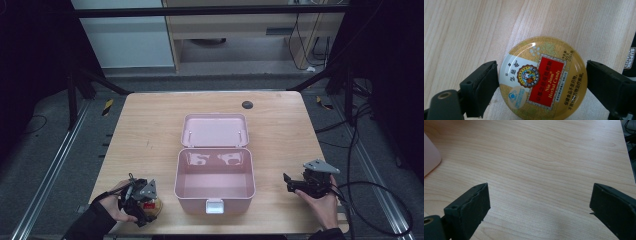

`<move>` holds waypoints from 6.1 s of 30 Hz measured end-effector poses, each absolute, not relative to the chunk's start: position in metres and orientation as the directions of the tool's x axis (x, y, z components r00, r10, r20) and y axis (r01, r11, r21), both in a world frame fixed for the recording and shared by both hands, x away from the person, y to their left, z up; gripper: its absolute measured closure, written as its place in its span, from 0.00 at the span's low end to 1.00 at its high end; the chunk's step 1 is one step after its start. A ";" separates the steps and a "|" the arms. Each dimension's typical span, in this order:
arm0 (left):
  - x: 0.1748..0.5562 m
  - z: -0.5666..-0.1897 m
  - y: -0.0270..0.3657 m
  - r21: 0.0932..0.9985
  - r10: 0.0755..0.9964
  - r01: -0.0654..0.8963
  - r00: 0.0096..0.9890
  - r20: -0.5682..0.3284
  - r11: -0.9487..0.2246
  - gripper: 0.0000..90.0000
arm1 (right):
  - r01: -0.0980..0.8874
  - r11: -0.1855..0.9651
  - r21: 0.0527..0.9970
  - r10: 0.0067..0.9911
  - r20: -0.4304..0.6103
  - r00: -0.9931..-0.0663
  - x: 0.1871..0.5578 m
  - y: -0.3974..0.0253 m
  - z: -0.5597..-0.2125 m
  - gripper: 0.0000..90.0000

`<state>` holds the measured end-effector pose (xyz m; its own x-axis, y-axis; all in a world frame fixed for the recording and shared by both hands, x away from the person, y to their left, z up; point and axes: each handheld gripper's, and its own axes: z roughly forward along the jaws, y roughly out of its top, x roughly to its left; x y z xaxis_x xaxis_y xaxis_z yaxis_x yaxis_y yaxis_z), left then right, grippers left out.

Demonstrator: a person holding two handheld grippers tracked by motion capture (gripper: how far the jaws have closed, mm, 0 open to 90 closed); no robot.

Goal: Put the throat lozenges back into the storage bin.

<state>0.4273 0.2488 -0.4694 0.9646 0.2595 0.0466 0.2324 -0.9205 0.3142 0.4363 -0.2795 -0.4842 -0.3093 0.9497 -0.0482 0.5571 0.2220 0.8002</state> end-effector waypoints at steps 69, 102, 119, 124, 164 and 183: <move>0.446 -0.323 0.219 0.388 0.202 0.142 0.972 0.117 -0.910 0.22 | 0.560 0.234 0.795 0.946 -0.054 -0.319 0.437 -0.279 -0.485 0.04; 0.466 -0.312 0.156 0.391 0.114 0.063 0.987 0.110 -0.918 0.22 | 0.562 0.237 0.792 0.945 -0.054 -0.322 0.437 -0.278 -0.487 0.04; 0.474 -0.325 0.127 0.381 0.069 0.023 0.992 0.108 -0.924 0.22 | 0.555 0.246 0.794 0.943 -0.063 -0.328 0.438 -0.278 -0.488 0.04; 0.477 -0.333 0.119 0.371 0.054 0.010 0.993 0.107 -0.929 0.22 | 0.553 0.250 0.795 0.941 -0.064 -0.332 0.437 -0.277 -0.488 0.04; 0.485 -0.392 0.114 0.314 0.036 0.018 0.998 0.051 -0.949 0.22 | 0.560 0.287 0.777 0.932 -0.093 -0.349 0.439 -0.273 -0.493 0.04; 0.487 -0.398 0.115 0.296 0.042 0.029 0.999 0.035 -0.955 0.21 | 0.566 0.283 0.774 0.934 -0.088 -0.347 0.440 -0.273 -0.493 0.03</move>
